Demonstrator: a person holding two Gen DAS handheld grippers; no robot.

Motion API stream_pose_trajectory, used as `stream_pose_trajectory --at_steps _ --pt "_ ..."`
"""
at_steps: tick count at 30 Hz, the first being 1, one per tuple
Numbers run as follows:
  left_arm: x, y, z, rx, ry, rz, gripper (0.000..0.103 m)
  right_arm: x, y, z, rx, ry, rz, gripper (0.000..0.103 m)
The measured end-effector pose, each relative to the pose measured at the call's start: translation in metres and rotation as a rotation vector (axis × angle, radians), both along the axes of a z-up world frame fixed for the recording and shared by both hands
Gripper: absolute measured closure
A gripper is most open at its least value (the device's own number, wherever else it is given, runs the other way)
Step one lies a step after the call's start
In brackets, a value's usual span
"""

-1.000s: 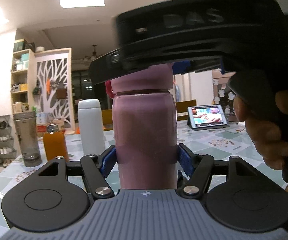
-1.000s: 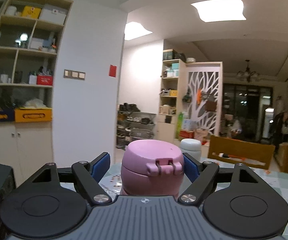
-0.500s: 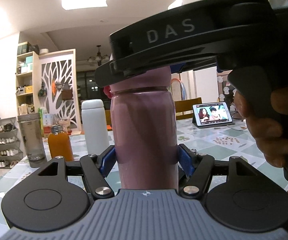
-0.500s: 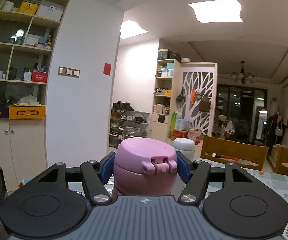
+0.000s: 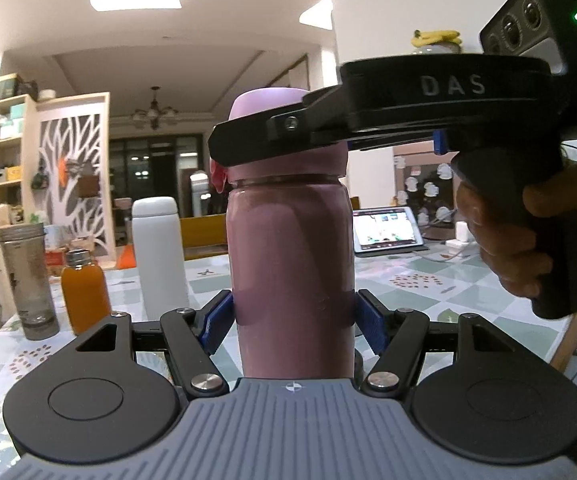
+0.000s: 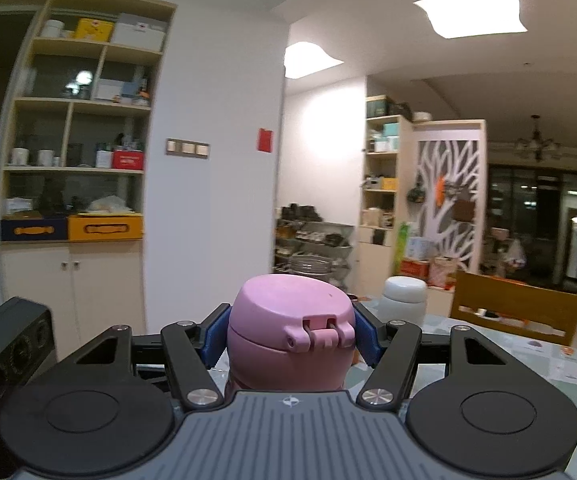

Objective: Unscrew bottle cap and pour
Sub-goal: 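Keep twisting the lid with the right gripper until it comes loose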

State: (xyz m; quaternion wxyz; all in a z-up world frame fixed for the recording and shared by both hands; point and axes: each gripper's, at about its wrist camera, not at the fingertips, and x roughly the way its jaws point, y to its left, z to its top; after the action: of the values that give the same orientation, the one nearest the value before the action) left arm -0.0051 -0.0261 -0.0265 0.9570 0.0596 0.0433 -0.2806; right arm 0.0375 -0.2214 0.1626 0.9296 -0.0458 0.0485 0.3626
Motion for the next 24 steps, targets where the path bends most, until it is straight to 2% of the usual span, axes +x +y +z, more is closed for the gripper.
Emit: stream_pose_trajectory --at_steps 10,24 --pt "0.012 0.013 -0.001 0.042 -0.001 -0.103 0.035 0.021 -0.023 0.008 0.013 0.003 0.179 0.037" --pt "0.007 0.012 -0.005 0.004 0.021 -0.090 0.035 0.019 -0.032 0.011 0.024 -0.015 0.185 0.037"
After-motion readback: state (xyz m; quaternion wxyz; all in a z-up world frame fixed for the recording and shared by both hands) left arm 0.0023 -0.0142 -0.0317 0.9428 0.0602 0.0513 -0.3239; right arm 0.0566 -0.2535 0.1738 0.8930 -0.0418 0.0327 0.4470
